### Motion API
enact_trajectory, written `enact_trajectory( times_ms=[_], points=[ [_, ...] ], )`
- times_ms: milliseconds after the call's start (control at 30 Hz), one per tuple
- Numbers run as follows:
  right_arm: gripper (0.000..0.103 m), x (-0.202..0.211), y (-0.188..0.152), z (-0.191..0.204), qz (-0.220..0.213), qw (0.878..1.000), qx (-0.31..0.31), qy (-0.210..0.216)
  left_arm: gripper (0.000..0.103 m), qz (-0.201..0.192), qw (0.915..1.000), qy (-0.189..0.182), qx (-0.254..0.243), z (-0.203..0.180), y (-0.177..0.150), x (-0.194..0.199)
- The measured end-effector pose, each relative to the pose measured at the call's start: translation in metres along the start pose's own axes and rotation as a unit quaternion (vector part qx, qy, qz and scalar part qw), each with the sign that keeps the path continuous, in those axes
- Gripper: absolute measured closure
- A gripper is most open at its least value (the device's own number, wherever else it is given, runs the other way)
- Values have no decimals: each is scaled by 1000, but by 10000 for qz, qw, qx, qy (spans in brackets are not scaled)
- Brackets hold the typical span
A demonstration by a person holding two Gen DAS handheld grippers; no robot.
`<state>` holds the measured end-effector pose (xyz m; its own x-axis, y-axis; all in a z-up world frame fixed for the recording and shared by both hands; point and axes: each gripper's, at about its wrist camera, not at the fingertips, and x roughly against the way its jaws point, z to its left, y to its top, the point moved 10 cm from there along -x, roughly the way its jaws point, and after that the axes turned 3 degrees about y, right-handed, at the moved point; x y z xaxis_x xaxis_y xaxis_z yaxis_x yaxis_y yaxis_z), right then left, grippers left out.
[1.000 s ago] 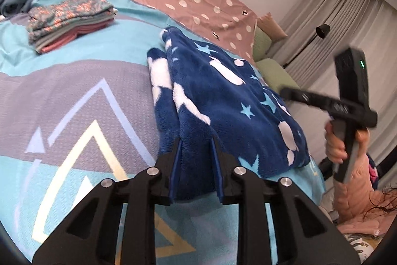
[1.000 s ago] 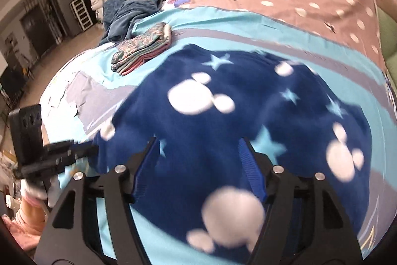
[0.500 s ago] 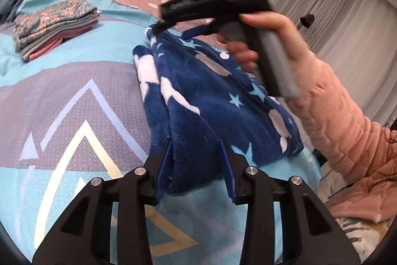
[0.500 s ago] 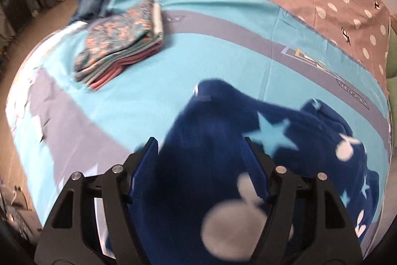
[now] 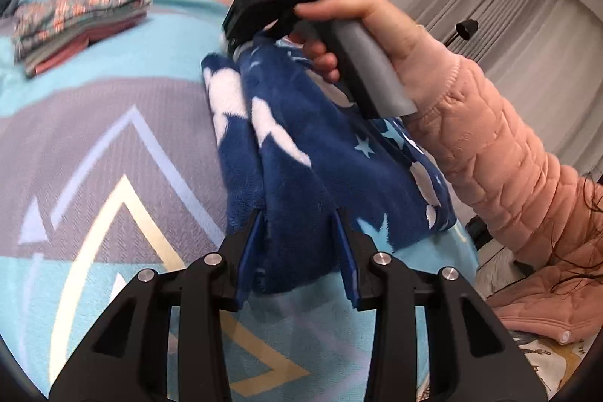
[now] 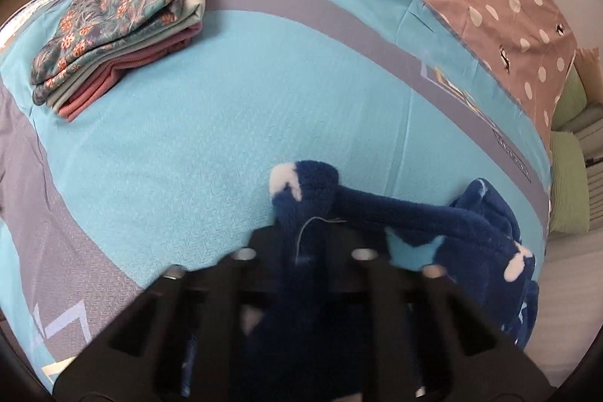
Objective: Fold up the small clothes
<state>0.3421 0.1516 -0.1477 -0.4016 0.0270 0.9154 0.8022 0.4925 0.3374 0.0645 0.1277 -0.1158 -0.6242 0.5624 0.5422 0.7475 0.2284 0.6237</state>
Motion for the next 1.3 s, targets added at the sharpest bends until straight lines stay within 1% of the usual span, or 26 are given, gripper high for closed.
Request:
enact_trajectory(
  times_ms=[33, 67, 200, 233, 267, 300, 333, 400, 433, 500, 533, 567, 633, 733, 800, 833, 867, 900, 933, 967, 1000, 1033, 1133, 1233, 1267, 1300],
  points=[
    [92, 9, 5, -3, -158, 9998, -122, 79, 89, 17, 10000, -93, -4, -1, 0, 3],
    [93, 16, 8, -5, -266, 9993, -199, 176, 94, 60, 9998, -162, -25, -2, -2, 5],
    [94, 51, 24, 4, -639, 9938, -284, 862, 96, 70, 9993, -345, 109, -4, -9, 15],
    [94, 54, 24, 9, -648, 9936, -200, 900, 96, 86, 9993, -343, 123, -4, -11, 16],
    [94, 50, 24, 15, -613, 9947, -62, 827, 96, 107, 9995, -296, 94, -4, -14, 17],
    [93, 41, 23, 19, -536, 9957, 37, 749, 96, 123, 9997, -222, 68, -2, -16, 17],
    [92, 22, 19, 23, -325, 9970, 126, 691, 95, 160, 9997, -137, 107, 2, -18, 14],
    [83, -8, 10, 27, 32, 9972, 258, 708, 95, 212, 9993, -136, 265, 8, -21, 11],
    [76, -12, 8, 28, -6, 9966, 336, 759, 95, 231, 9993, -104, 286, 8, -23, 10],
    [65, 1, 7, 31, -311, 9948, 497, 832, 95, 227, 9996, -24, 193, 7, -24, 12],
    [52, 10, 7, 31, -419, 9937, 587, 855, 95, 245, 9996, 13, 135, 7, -26, 12],
    [48, 25, 8, 31, -605, 9925, 674, 823, 94, 263, 9995, 4, 146, 8, -26, 11],
    [47, 49, 7, 31, -851, 9897, 797, 829, 94, 281, 9992, -99, 276, 10, -26, 11],
    [48, 85, -10, 35, -1065, 9848, 986, 957, 94, 267, 9992, -106, 279, 11, -26, 11],
    [64, 90, -29, 41, -1034, 9827, 1122, 1052, 94, 242, 9994, -72, 253, 11, -27, 11],
    [83, 84, -43, 46, -839, 9827, 1177, 1154, 94, 236, 9993, -70, 264, 12, -27, 10],
    [94, 73, -51, 49, -628, 9832, 1153, 1271, 94, 242, 9993, -74, 277, 12, -28, 10],
    [94, 59, -60, 53, -410, 9840, 1077, 1362, 94, 256, 9992, -77, 282, 14, -28, 9],
    [95, 43, -65, 55, -276, 9856, 1036, 1309, 92, 265, 9993, -54, 261, 15, -29, 8],
    [96, 32, -63, 58, -425, 9851, 1118, 1237, 92, 257, 9994, -13, 242, 16, -29, 7],
    [96, 33, -60, 60, -609, 9826, 1222, 1258, 92, 260, 9994, 24, 243, 16, -28, 6],
    [96, 36, -59, 61, -674, 9814, 1291, 1249, 92, 268, 9993, 44, 238, 17, -27, 7],
    [96, 49, -55, 52, -616, 9821, 932, 1515, 91, 244, 9995, 157, 129, 13, -28, 9],
    [95, 74, -59, 43, -824, 9784, 758, 1738, 88, 188, 9994, 284, 48, 10, -28, 14],
    [93, 85, -64, 39, -937, 9760, 754, 1814, 85, 172, 9993, 336, 18, 9, -27, 16],
    [89, 90, -69, 34, -1016, 9745, 751, 1856, 83, 158, 9990, 409, -24, 8, -26, 17]
  ],
)
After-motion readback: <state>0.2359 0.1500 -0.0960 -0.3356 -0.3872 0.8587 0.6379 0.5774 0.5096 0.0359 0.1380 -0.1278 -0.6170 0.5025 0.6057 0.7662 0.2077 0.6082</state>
